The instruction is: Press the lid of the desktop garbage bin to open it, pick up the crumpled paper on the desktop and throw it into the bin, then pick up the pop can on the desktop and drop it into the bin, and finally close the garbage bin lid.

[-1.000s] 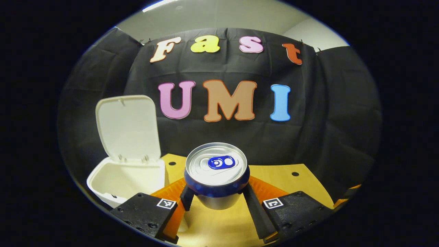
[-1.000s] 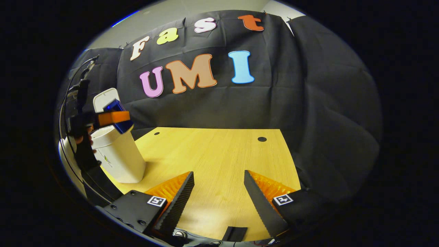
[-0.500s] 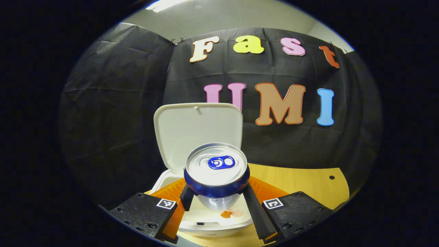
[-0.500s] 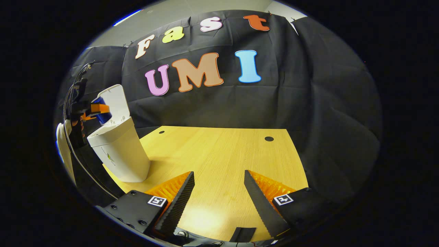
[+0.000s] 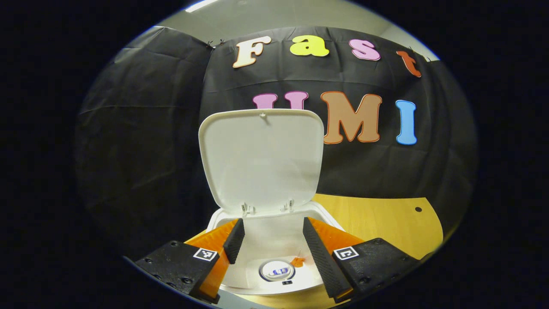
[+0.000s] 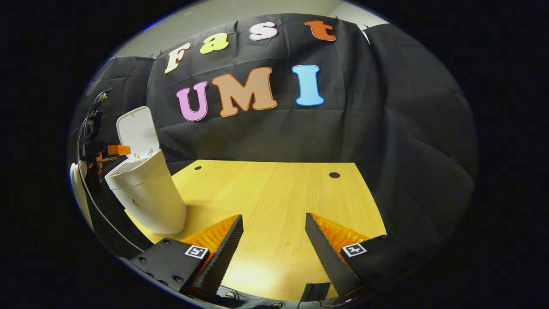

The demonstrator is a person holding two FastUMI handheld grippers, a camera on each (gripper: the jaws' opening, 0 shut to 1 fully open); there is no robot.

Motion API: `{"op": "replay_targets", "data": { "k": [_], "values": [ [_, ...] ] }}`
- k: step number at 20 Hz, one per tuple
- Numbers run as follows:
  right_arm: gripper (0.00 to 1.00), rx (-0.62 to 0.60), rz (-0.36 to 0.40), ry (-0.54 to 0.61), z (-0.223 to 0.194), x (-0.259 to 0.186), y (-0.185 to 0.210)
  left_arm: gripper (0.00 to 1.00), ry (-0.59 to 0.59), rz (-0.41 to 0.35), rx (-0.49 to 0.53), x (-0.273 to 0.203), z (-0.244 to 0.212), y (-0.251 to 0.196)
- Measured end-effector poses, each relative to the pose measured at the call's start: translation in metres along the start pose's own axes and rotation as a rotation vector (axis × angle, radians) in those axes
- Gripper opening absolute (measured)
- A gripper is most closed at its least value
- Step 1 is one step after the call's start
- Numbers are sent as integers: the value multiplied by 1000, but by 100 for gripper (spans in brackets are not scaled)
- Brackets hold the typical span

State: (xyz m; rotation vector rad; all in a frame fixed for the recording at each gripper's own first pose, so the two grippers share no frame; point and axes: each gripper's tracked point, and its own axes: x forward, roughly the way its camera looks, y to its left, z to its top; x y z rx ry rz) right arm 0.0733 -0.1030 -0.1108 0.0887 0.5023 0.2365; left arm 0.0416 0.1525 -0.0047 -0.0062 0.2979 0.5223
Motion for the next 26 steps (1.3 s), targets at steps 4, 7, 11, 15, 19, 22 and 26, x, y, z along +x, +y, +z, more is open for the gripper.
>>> {"op": "replay_targets", "data": {
  "k": [4, 7, 11, 15, 19, 22, 26],
  "values": [
    [97, -8, 11, 3, 1, 5, 10, 86, -60, -13, 9, -6, 34, 4],
    [97, -9, 12, 7, -1, 7, 9, 86, -109, -2, 9, -8, 71, 10],
    [97, -12, 8, 30, -10, 7, 3, 87, -187, -2, 3, 1, 133, 17],
    [97, -16, -7, 47, -18, 7, -4, 86, -208, 2, -2, 32, 180, 16],
    [97, -5, -24, 48, -19, 3, -6, 86, -173, 46, 23, 61, 190, 21],
    [98, -5, -42, 45, -19, 0, -10, 86, -136, 60, 0, 77, 181, 21],
    [97, -1, -59, 42, -19, -4, -14, 87, -56, 69, -41, 84, 145, 27]
  ]
}}
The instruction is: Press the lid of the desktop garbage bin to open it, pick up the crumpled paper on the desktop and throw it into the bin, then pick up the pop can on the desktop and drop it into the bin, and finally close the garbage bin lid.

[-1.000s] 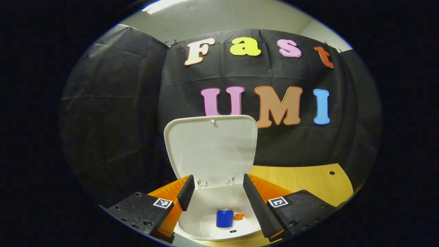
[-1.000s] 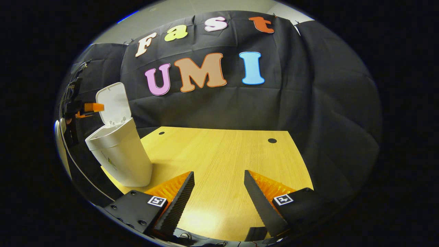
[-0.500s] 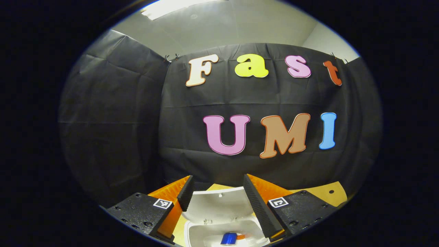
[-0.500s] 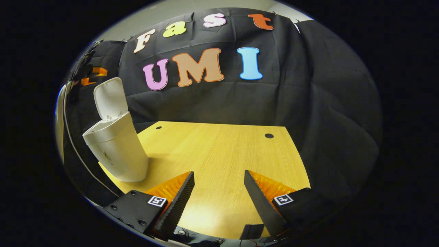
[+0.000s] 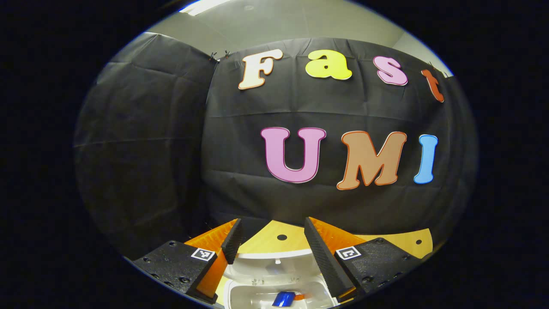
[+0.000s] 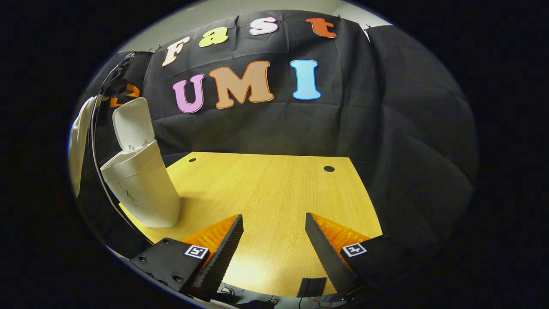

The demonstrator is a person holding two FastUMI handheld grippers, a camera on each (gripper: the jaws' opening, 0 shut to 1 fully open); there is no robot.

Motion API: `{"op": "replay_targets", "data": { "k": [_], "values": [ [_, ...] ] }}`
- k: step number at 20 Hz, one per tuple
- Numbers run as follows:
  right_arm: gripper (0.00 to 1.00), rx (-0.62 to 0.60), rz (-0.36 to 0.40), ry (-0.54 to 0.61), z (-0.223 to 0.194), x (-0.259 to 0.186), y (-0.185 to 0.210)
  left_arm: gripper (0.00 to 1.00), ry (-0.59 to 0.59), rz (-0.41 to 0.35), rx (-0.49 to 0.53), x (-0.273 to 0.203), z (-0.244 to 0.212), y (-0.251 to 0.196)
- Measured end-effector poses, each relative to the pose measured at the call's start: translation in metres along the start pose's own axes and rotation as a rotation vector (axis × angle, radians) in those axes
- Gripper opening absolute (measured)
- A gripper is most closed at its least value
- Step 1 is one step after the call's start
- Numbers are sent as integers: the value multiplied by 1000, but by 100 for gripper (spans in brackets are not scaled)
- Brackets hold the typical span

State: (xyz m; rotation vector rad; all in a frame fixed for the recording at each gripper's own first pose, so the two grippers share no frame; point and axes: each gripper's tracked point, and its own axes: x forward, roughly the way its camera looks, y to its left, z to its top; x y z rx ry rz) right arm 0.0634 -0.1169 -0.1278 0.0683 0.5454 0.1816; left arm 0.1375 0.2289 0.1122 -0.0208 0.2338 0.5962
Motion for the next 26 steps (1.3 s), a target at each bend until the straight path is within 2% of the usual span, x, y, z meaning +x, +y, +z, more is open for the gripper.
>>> {"op": "replay_targets", "data": {
  "k": [2, 8, 9, 10, 13, 17, 18, 19, 20, 26],
  "values": [
    [97, 3, -13, -3, -1, 0, -2, 91, -69, -12, 26, -6, 12, -1],
    [97, 3, 7, -2, -2, 1, 9, 86, -112, -42, 38, -51, -15, -9],
    [97, -1, 7, 1, -4, 2, 10, 89, -122, -28, 48, -60, -23, -7],
    [97, -5, 10, 5, -4, 4, 12, 85, -125, -9, 64, -68, -36, -5],
    [97, -11, 29, 11, -3, 7, 20, 87, -130, 20, 113, -93, -71, -8],
    [97, -40, 55, 0, 4, 12, 36, 87, -103, -37, 62, -114, -111, -32],
    [97, -43, 64, -3, 5, 13, 40, 93, -93, -43, 51, -118, -120, -35],
    [97, -43, 74, -7, 6, 13, 44, 93, -87, -42, 46, -122, -127, -35],
    [97, -42, 84, -9, 6, 13, 48, 87, -76, -40, 41, -124, -133, -35],
    [97, -53, 90, 7, -1, 10, 50, 88, -53, -26, 24, -126, -161, -32]
  ]
}}
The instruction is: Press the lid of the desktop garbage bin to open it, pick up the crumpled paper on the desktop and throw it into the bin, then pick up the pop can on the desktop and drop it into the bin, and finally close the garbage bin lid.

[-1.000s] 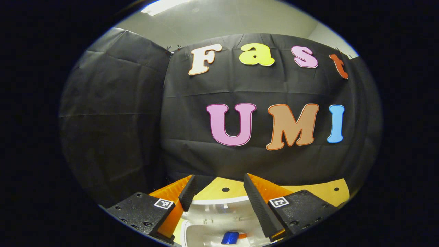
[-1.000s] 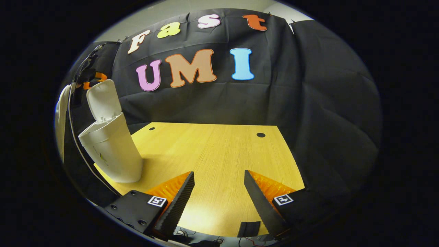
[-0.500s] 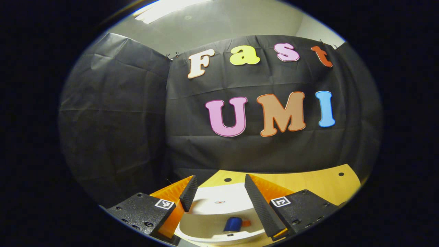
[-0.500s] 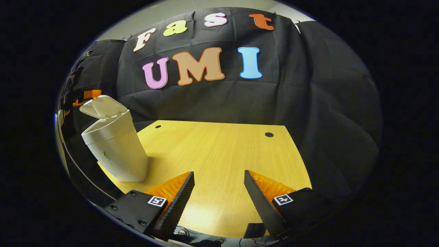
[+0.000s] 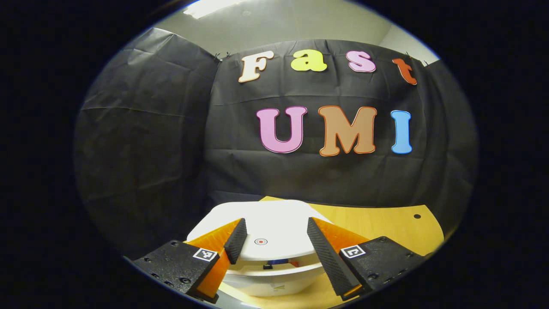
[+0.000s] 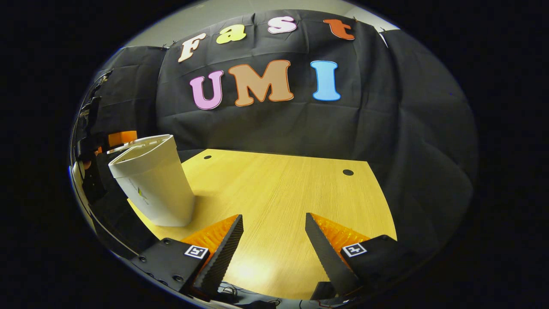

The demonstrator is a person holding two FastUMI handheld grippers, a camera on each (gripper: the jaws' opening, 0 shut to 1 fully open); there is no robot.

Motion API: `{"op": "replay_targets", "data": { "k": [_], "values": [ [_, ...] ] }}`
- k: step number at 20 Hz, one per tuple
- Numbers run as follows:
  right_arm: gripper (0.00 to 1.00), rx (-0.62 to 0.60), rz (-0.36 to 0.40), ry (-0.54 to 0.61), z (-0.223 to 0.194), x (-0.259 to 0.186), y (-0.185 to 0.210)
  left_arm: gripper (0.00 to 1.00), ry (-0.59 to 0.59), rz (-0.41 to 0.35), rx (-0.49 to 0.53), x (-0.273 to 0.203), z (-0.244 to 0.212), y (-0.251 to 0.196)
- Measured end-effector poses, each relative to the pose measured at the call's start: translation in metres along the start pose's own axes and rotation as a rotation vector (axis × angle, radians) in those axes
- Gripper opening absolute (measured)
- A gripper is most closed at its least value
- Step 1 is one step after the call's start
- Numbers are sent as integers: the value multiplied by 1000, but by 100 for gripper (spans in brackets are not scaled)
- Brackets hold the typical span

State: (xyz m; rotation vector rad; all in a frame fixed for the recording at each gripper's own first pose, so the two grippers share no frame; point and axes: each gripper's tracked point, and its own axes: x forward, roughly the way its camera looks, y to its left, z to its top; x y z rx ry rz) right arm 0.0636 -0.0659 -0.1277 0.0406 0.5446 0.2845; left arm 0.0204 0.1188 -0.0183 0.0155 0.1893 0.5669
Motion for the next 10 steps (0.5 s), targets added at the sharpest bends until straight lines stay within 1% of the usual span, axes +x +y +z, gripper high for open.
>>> {"op": "replay_targets", "data": {
  "k": [3, 4, 5, 6, 10],
  "values": [
    [97, 6, -1, 6, -3, -1, 0, 88, 25, 9, 18, 2, -15, 1],
    [97, 6, 0, 9, -4, -1, 1, 96, 42, 12, 19, 1, -21, 2],
    [97, 5, 1, 10, -5, -1, 2, 96, 13, 9, 17, 3, -15, 2],
    [97, 3, 1, 11, -5, 0, 3, 91, 15, 10, 15, 4, -17, 2],
    [97, 0, 11, 24, -10, 4, 9, 91, -32, 0, 37, 3, -19, 2]
  ]
}}
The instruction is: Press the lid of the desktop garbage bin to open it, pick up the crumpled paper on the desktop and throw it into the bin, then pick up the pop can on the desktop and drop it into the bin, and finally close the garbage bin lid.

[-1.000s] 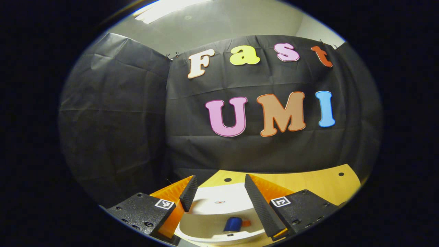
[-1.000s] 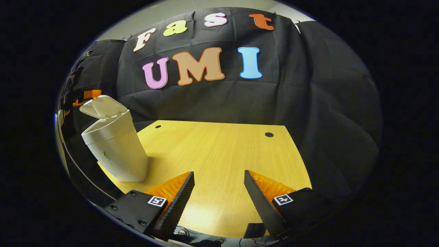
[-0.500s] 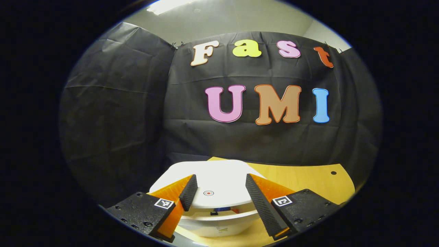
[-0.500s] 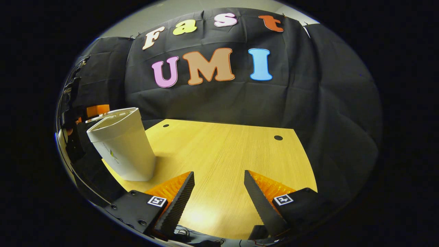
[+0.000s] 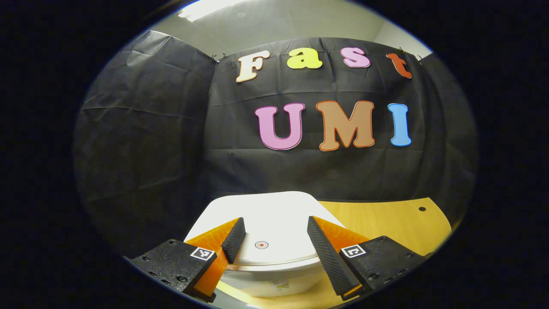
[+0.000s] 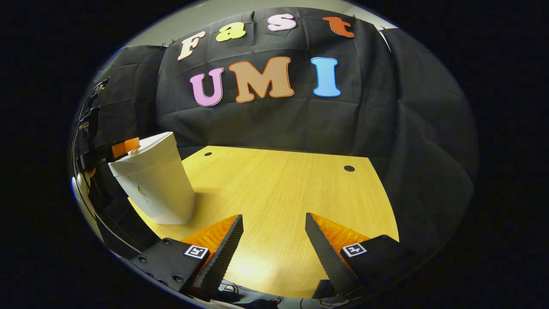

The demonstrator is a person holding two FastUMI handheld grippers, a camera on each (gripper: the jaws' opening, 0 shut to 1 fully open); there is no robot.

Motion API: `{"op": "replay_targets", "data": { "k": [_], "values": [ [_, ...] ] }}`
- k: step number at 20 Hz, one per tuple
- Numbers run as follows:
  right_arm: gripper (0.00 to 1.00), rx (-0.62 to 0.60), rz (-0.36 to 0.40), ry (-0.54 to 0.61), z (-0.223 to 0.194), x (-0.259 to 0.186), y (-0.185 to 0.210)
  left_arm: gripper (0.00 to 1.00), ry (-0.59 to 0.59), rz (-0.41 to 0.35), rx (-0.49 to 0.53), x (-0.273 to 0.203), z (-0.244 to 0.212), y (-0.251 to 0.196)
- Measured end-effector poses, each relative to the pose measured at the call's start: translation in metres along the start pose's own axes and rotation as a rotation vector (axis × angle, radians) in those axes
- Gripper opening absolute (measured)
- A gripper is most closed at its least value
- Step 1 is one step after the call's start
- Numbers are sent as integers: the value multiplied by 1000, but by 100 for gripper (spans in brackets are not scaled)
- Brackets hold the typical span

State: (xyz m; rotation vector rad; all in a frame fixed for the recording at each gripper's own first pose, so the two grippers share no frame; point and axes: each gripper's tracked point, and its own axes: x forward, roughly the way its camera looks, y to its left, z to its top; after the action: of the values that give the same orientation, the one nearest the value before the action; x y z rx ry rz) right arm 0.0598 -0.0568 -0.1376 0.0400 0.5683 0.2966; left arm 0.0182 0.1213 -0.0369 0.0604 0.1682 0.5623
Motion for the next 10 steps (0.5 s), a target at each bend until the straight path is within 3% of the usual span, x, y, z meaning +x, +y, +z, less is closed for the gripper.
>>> {"op": "replay_targets", "data": {
  "k": [5, 10],
  "values": [
    [98, -8, 12, 12, 0, 8, 7, 92, -52, 42, 41, 4, -2, 1],
    [97, -8, 20, 13, 3, 15, 13, 94, -45, 13, -26, 4, -8, -3]
  ]
}}
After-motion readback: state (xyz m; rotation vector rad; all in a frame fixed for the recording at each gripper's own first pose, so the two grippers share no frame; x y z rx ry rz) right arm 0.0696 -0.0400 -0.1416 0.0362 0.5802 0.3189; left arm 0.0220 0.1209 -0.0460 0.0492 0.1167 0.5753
